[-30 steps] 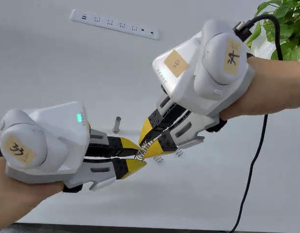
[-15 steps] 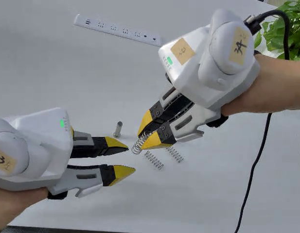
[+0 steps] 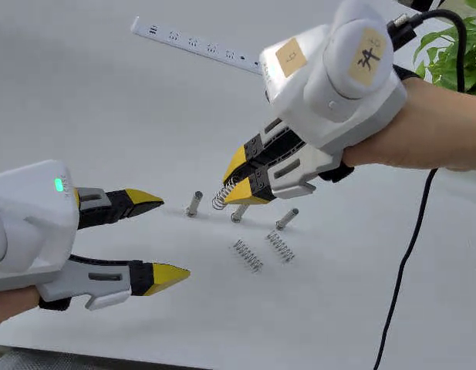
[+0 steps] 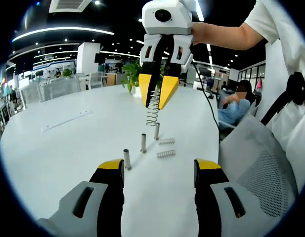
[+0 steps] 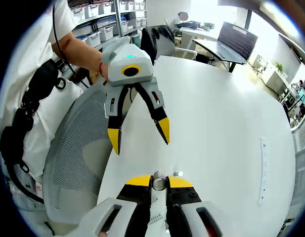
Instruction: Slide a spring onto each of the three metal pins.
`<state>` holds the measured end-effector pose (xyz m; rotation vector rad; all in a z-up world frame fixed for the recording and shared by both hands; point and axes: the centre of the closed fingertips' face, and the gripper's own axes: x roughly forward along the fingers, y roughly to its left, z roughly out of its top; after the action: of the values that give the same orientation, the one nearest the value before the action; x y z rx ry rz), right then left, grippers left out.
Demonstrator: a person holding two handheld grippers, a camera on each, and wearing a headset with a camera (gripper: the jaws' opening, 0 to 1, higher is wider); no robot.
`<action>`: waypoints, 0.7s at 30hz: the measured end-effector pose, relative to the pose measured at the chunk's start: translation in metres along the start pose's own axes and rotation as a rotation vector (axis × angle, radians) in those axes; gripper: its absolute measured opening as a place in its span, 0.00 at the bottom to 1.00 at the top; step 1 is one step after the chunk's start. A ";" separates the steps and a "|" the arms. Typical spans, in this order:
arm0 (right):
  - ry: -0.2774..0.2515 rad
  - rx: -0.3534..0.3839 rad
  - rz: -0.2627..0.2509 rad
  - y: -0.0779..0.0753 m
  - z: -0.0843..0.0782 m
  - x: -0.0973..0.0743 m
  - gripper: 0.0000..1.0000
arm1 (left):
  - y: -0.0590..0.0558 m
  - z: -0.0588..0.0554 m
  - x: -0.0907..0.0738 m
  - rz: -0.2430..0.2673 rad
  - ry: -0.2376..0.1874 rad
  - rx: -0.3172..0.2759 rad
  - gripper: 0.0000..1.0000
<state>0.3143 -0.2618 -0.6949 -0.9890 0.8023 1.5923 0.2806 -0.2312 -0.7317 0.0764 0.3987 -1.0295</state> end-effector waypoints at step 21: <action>0.074 0.023 -0.043 -0.039 -0.011 0.039 0.06 | 0.011 -0.005 0.003 0.004 -0.089 -0.035 0.99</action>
<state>0.3504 -0.2462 -0.7354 -1.0473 0.8428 1.5134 0.2898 -0.2270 -0.7392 0.0000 0.3351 -1.0177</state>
